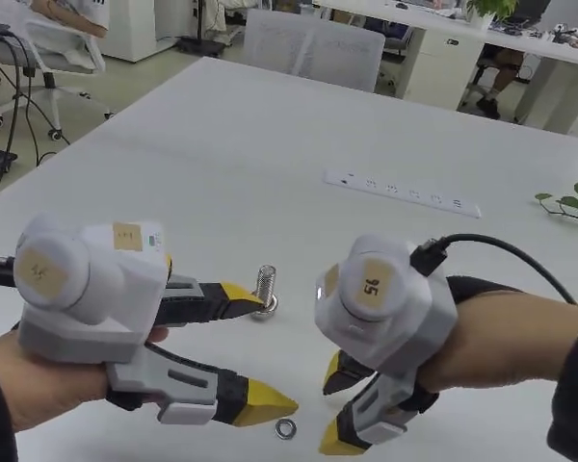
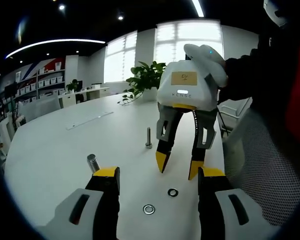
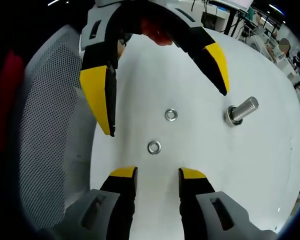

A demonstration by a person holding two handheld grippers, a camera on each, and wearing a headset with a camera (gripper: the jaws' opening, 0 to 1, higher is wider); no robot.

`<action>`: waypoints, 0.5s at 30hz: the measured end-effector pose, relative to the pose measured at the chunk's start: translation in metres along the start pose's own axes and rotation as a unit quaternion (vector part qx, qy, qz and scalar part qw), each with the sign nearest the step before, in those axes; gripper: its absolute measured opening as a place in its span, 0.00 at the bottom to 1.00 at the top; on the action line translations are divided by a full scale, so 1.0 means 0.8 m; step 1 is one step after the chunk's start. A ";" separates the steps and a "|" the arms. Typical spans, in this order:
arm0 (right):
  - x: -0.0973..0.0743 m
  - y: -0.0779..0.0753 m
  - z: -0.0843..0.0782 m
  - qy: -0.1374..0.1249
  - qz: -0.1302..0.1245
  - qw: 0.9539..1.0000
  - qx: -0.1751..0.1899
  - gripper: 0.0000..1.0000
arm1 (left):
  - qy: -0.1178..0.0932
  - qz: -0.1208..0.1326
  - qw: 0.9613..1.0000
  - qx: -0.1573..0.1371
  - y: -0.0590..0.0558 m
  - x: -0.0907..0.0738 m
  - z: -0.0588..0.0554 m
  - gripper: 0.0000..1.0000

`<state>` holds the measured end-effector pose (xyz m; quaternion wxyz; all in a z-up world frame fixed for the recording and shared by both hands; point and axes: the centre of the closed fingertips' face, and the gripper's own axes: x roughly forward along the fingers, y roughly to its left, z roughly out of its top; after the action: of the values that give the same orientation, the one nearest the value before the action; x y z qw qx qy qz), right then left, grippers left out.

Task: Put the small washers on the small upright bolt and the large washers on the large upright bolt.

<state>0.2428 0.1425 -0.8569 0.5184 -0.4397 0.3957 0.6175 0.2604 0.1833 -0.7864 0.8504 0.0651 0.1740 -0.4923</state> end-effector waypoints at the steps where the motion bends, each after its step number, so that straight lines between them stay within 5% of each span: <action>1: 0.000 0.000 0.001 0.000 0.001 1.000 -0.002 0.35 | 0.001 0.000 1.000 0.000 -0.001 0.000 0.000 0.62; 15: 0.008 0.002 0.016 0.000 0.007 1.000 -0.018 0.34 | 0.052 -0.023 0.998 0.012 -0.014 0.006 -0.024 0.64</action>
<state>0.2390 0.1562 -0.8595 0.5062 -0.4459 0.3875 0.6284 0.2485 0.1794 -0.8052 0.8278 0.0973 0.2137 -0.5095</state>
